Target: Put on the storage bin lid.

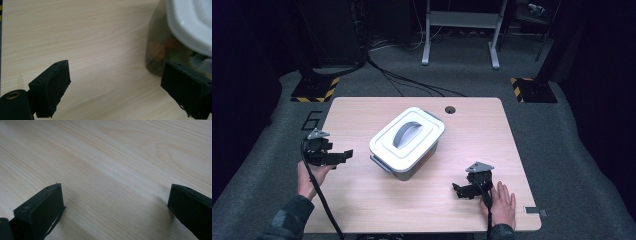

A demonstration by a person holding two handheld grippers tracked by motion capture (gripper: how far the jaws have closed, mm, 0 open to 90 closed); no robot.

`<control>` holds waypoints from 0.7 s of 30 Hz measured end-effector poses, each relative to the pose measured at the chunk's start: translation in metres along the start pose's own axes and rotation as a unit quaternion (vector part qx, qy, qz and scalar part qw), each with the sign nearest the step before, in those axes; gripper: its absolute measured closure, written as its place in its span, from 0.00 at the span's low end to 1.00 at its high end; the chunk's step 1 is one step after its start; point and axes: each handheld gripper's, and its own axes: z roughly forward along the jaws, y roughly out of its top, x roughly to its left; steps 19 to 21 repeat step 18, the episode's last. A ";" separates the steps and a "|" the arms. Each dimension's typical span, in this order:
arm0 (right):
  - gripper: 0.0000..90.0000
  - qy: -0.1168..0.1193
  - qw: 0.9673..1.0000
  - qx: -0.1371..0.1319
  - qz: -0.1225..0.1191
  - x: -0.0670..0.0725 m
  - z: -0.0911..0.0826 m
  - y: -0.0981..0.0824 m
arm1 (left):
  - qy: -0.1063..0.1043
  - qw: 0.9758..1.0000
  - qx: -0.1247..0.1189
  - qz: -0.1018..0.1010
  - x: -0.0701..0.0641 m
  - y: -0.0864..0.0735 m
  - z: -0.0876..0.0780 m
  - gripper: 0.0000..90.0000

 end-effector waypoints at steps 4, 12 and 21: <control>0.00 0.000 1.000 0.000 0.000 0.000 0.000 0.000 | 0.020 1.000 0.020 0.008 0.011 -0.029 0.016 0.08; 0.00 0.000 1.000 0.000 0.000 0.000 0.000 0.000 | 0.034 0.998 0.045 0.008 0.022 -0.077 0.048 0.01; 0.00 0.000 1.000 0.000 0.000 0.000 0.000 0.000 | 0.043 0.999 0.020 0.010 0.022 -0.093 0.055 0.00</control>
